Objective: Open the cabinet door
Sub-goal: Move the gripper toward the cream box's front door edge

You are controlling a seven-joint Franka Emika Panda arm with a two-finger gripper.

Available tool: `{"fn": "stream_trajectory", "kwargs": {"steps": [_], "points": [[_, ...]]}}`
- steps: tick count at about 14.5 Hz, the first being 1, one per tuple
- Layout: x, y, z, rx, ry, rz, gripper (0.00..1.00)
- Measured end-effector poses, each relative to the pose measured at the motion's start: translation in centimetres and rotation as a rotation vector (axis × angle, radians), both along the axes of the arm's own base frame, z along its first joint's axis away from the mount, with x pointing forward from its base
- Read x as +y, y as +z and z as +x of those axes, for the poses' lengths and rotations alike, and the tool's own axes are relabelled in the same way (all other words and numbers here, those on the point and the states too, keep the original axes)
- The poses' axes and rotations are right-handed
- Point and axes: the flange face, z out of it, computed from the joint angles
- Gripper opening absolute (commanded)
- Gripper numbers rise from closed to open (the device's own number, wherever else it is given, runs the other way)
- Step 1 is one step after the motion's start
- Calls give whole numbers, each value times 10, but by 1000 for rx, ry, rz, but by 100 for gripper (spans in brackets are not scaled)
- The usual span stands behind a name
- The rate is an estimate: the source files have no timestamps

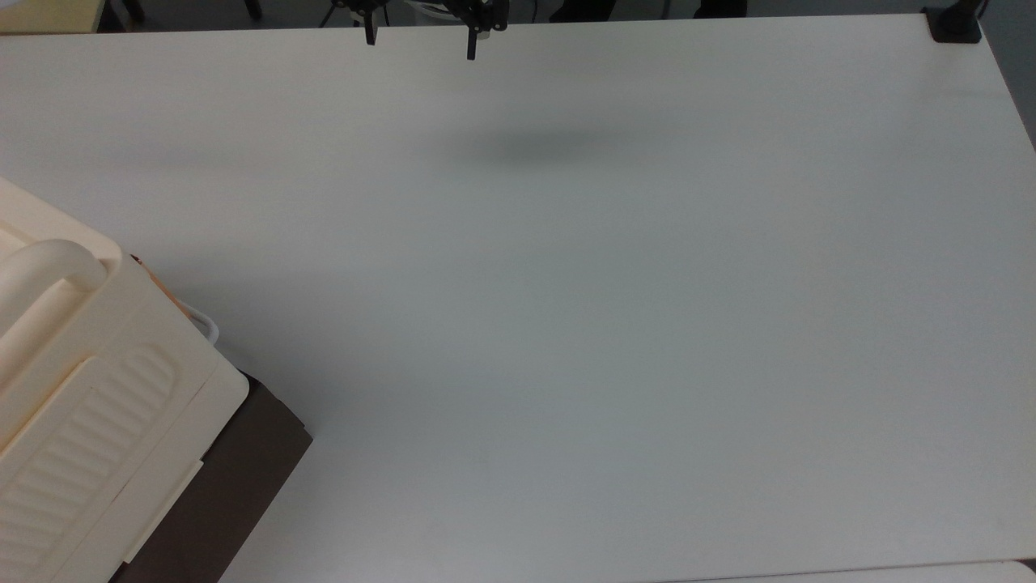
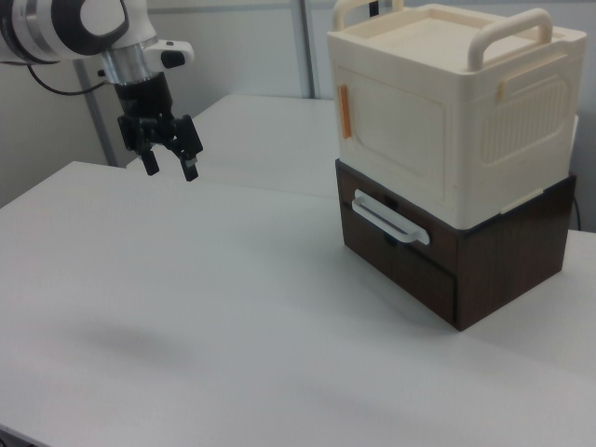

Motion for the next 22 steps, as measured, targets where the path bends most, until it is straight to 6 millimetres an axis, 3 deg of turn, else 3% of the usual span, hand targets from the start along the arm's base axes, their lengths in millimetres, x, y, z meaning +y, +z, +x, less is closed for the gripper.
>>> {"fn": "stream_trajectory", "kwargs": {"steps": [10, 13, 22], "points": [[-3, -3, -4, 36, -8, -3, 100], [-11, 10, 3, -11, -21, 0, 100], [-110, 31, 72, -448, -241, -43, 100]]}}
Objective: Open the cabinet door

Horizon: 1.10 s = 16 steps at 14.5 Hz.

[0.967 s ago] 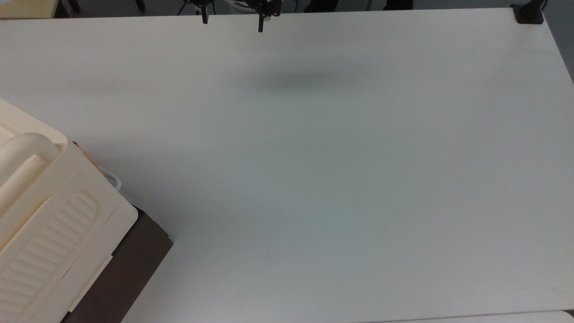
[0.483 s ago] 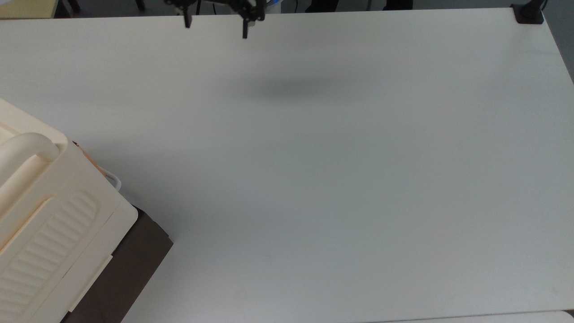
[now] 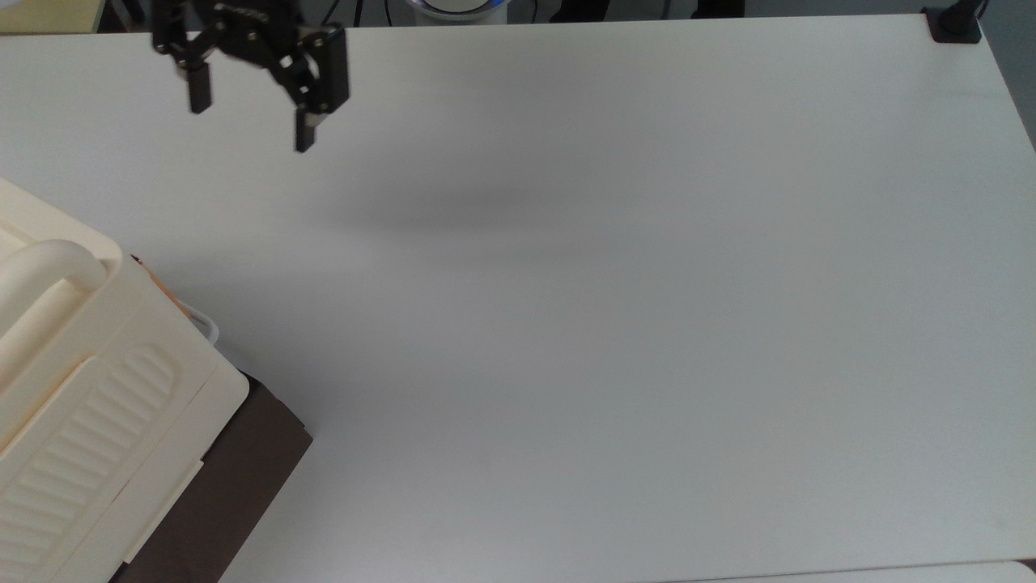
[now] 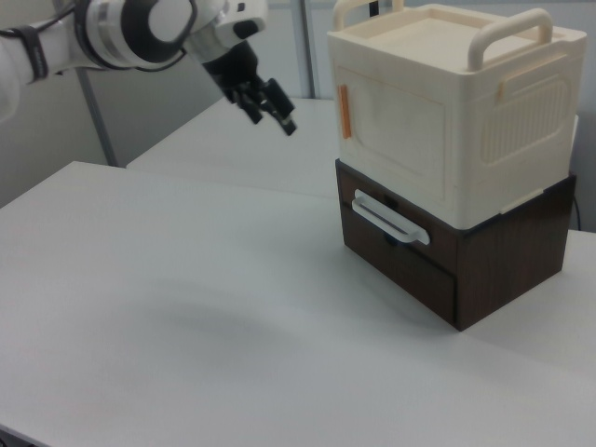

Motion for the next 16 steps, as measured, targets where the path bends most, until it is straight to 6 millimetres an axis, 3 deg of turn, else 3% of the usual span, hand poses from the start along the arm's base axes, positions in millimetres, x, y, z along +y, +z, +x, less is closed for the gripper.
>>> {"fn": "stream_trajectory", "kwargs": {"steps": [5, 9, 15, 16], "points": [[-39, -29, 39, -195, -64, -25, 100], [-38, -24, 58, -276, -161, 12, 100], [-32, -30, 84, -327, -137, -79, 88], [-31, -33, 86, -323, -136, -80, 81]]}}
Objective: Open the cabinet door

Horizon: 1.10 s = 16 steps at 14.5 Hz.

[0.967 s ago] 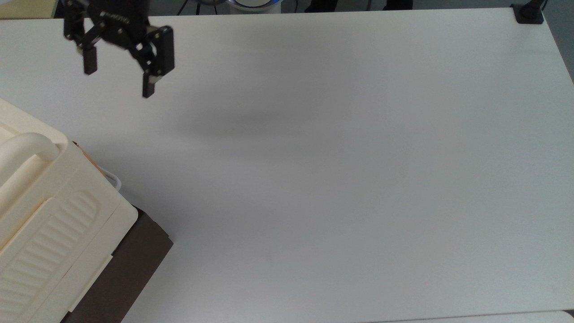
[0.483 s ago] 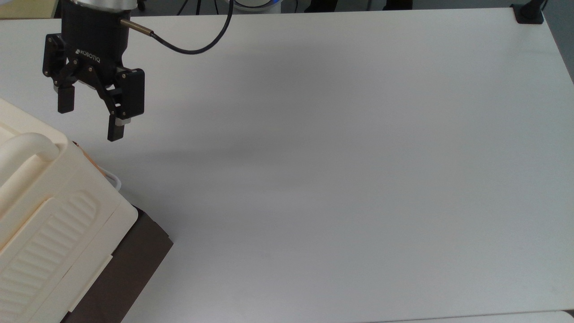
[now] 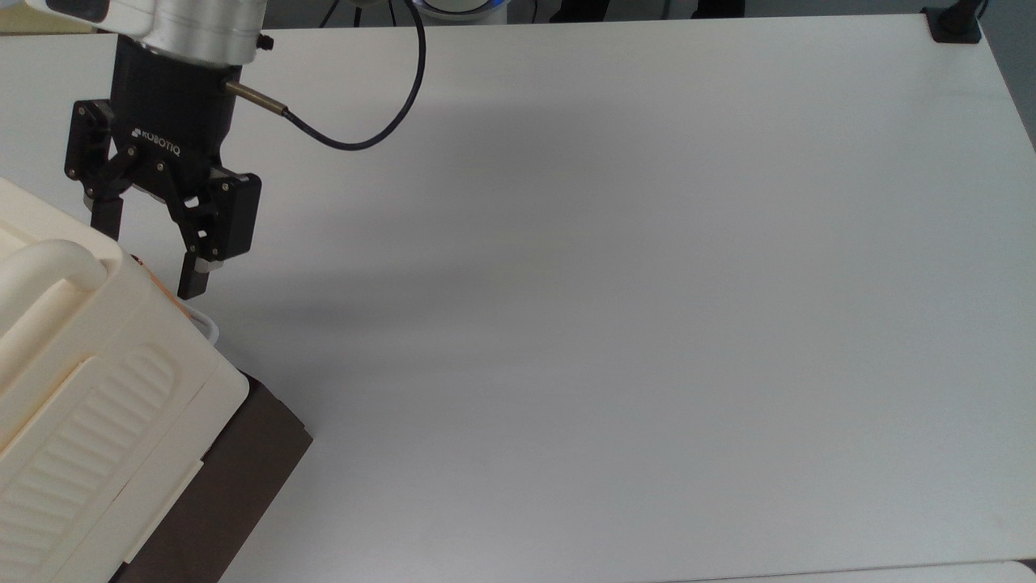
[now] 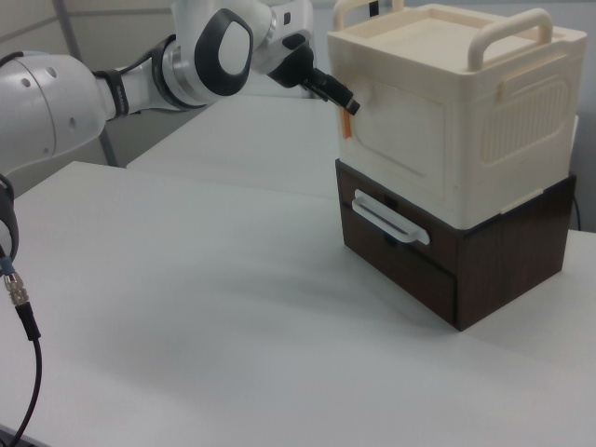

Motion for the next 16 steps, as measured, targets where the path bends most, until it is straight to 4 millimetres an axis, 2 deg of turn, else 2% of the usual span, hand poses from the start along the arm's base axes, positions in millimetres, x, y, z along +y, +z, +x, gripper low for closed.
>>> {"fn": "stream_trajectory", "kwargs": {"steps": [4, 6, 8, 9, 12, 14, 16], "points": [[4, -2, 2, -10, -19, 23, 56], [5, -2, 2, -13, -21, 26, 50], [6, -1, 2, -14, -22, 28, 37], [6, -2, 2, -14, -23, 28, 36], [6, -3, 3, -12, -22, 29, 15], [7, -5, 4, -10, -22, 29, 6], [7, -4, 3, -8, -21, 21, 4]]}}
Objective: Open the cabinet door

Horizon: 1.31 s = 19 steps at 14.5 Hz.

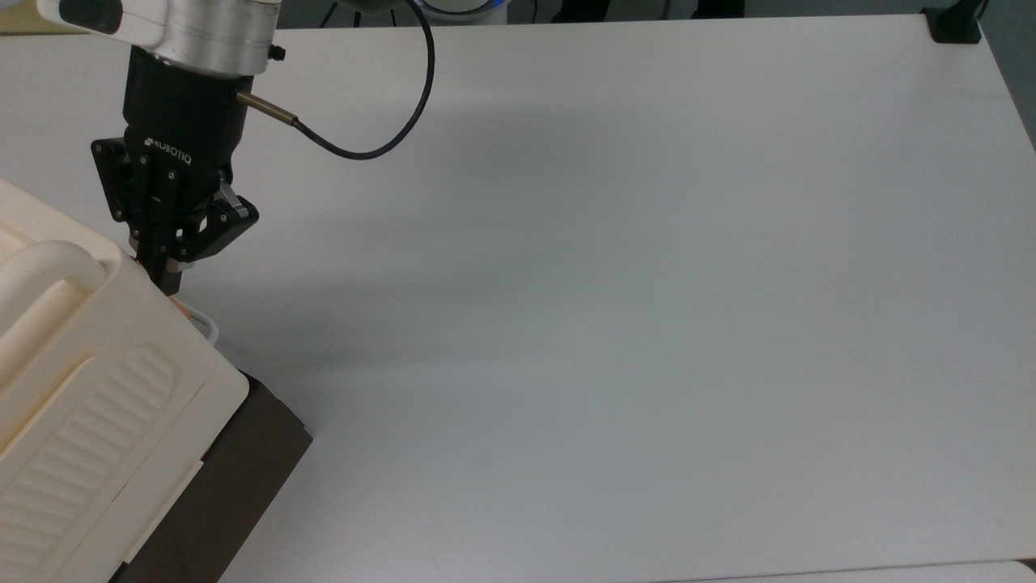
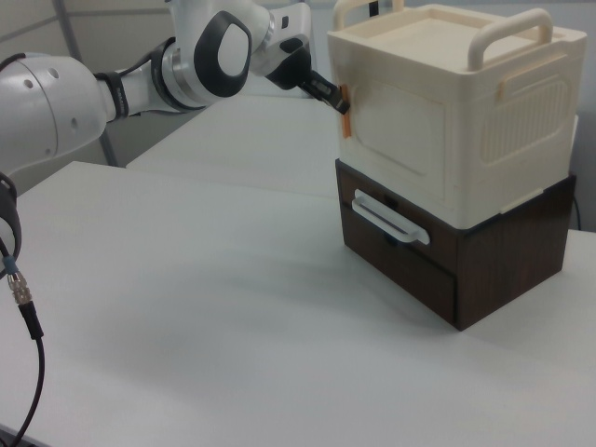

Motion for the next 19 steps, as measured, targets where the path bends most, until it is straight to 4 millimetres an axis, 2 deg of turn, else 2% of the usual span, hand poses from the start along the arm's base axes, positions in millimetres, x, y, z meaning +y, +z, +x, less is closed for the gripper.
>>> {"fn": "stream_trajectory", "kwargs": {"steps": [5, 6, 7, 8, 10, 12, 13, 16, 19], "points": [[4, 3, -5, 42, 11, -5, 6], [9, 7, -13, 88, 13, 2, 18], [12, 10, -20, 123, 16, 9, 40], [13, 13, -27, 153, 18, 18, 74], [20, 14, -46, 242, 13, 81, 83], [36, 7, -54, 324, 29, 119, 95], [43, 5, -58, 364, 33, 134, 100], [58, 10, -73, 454, 60, 152, 100], [69, 42, -82, 418, 102, 148, 100]]}}
